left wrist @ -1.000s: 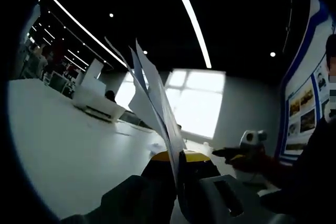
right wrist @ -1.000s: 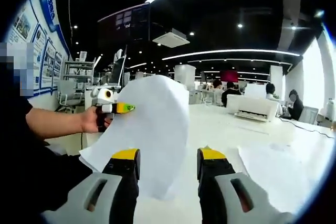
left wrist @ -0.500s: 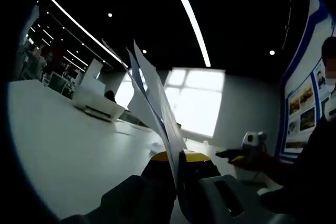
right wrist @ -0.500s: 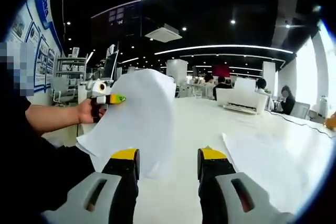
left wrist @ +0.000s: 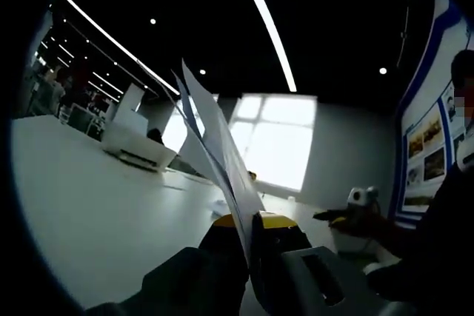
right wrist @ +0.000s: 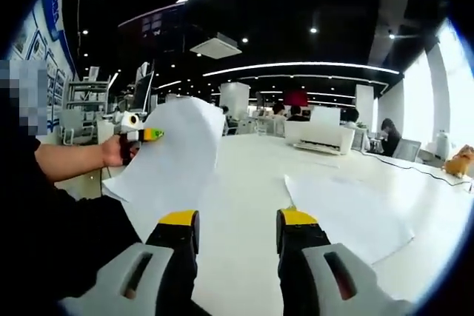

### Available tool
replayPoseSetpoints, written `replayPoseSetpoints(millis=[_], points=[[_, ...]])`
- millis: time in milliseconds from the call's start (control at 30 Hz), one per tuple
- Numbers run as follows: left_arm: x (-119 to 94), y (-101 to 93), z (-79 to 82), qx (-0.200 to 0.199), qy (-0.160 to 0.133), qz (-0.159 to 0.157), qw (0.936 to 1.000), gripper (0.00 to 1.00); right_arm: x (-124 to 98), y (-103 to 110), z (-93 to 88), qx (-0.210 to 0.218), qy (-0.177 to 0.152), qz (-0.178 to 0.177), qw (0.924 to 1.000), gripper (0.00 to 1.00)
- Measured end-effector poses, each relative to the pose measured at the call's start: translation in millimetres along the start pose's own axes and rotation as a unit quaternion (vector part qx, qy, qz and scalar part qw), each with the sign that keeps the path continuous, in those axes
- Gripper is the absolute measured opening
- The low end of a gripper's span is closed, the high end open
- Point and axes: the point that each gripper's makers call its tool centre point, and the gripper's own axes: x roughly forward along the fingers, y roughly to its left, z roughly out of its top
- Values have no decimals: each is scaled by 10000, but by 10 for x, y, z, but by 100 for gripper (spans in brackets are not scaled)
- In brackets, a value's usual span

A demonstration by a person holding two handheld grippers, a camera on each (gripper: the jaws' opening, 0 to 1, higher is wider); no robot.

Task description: Organize the stack of printing papers by aligning and flattening the scattered papers on the table

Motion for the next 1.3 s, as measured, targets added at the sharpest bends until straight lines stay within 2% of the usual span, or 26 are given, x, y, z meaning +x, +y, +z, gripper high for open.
replayPoseSetpoints(millis=[167,333,467,700,933,1133,1300], points=[[-1,-2,0,23,-3,0,10000,7,-160,-85,30,159,-184,-44,9997,33],[0,2,0,29,-4,1,10000,7,-236,-153,-37,65,-34,-191,9998,34],[-1,3,0,36,1,1,10000,7,-318,-289,-88,-82,152,-451,9988,34],[4,-6,-8,59,23,-3,10000,7,-431,-454,-46,-208,198,-744,9968,34],[8,-15,-14,57,31,9,10000,7,-539,-699,-75,-9,207,-1156,9931,35],[7,-5,-13,52,32,8,10000,7,-631,-968,-236,231,242,-1533,9876,37],[7,4,-12,77,39,24,10000,7,-658,-1127,-280,324,289,-1732,9839,40]])
